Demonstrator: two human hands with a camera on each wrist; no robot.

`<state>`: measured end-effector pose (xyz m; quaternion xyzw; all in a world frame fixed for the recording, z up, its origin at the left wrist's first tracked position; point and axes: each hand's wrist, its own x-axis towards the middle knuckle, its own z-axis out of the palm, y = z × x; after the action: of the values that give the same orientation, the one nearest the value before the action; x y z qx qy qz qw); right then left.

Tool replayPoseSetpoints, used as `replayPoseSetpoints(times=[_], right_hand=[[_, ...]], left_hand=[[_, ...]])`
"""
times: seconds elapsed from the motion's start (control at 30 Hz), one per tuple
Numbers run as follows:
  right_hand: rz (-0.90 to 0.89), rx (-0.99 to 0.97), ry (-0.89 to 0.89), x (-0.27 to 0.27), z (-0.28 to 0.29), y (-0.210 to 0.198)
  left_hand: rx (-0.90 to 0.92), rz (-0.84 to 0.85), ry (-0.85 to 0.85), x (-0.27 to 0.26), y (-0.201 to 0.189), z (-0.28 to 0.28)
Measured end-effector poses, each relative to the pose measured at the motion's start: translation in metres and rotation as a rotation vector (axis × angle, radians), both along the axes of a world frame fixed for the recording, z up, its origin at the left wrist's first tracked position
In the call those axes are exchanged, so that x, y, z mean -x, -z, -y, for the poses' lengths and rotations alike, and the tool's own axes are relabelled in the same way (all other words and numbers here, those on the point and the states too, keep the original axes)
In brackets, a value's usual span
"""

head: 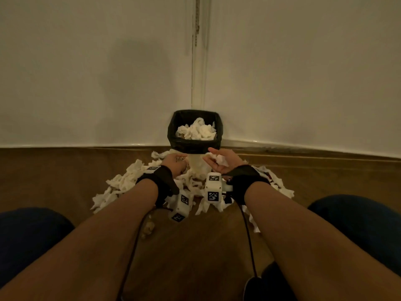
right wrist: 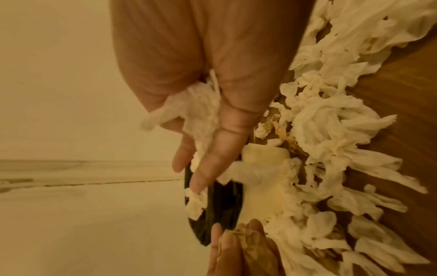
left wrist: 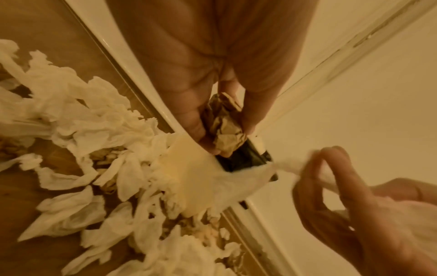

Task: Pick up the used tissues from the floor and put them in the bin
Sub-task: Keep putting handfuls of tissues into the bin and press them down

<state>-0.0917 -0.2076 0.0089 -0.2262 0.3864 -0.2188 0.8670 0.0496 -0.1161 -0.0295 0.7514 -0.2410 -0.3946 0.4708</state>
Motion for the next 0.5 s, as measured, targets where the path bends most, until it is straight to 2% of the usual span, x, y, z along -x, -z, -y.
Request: replayPoseSetpoints(times=[0.1,0.23,0.4,0.5], right_hand=[[0.077,0.023,-0.038,0.006,-0.009,-0.027],[0.092,0.119,-0.002,0.011,-0.02,-0.058],[0.136,0.198,-0.001,0.018,-0.029,-0.087],[0.049,0.34,-0.047,0.022,-0.032,-0.1]], left_hand=[[0.105,-0.02,-0.02,0.011,-0.03,-0.004],[0.217,-0.047,0.01,0.028,-0.068,-0.008],[0.28,0.03,0.085,0.047,-0.108,-0.01],[0.333,0.109,0.118,0.051,-0.127,-0.015]])
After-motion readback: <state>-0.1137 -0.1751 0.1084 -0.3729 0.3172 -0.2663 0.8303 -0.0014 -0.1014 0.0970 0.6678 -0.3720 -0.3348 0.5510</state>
